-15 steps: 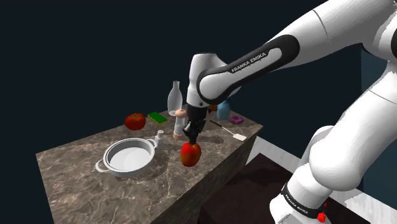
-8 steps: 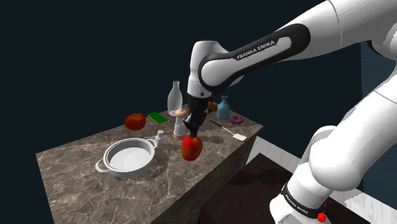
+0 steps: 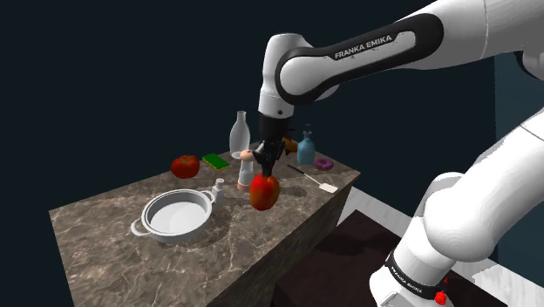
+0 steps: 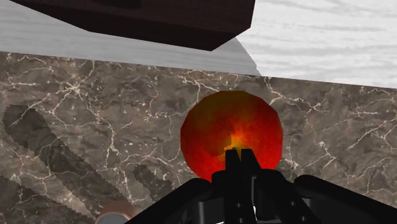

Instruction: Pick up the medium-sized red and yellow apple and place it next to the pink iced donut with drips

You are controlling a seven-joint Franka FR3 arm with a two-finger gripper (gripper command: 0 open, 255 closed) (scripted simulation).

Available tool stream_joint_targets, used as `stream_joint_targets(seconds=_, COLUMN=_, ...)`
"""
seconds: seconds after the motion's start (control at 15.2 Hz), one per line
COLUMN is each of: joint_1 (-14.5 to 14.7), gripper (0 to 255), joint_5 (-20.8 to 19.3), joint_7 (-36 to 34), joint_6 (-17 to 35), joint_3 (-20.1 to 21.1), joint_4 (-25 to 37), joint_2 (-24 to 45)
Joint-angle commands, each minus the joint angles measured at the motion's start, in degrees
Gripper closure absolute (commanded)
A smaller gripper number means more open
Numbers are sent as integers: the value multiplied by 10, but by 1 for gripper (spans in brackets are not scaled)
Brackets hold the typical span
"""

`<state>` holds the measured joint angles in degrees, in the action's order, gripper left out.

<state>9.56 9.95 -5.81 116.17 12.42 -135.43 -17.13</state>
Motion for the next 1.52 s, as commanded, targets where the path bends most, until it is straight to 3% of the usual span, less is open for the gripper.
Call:
stream_joint_targets(seconds=0.0, joint_1=0, gripper=255, joint_5=-1, joint_7=-1, joint_6=-17, joint_3=-1, joint_4=12, joint_2=-5)
stream_joint_targets(seconds=0.4, joint_1=-1, gripper=255, joint_5=-3, joint_7=-4, joint_6=-63, joint_3=-4, joint_4=45, joint_2=-17)
stream_joint_targets(seconds=0.92, joint_1=-50, gripper=255, joint_5=-34, joint_7=107, joint_6=-58, joint_3=-81, joint_4=22, joint_2=-23)
stream_joint_targets(seconds=1.45, joint_1=-101, gripper=255, joint_5=-67, joint_7=216, joint_6=-51, joint_3=-156, joint_4=41, joint_2=11)
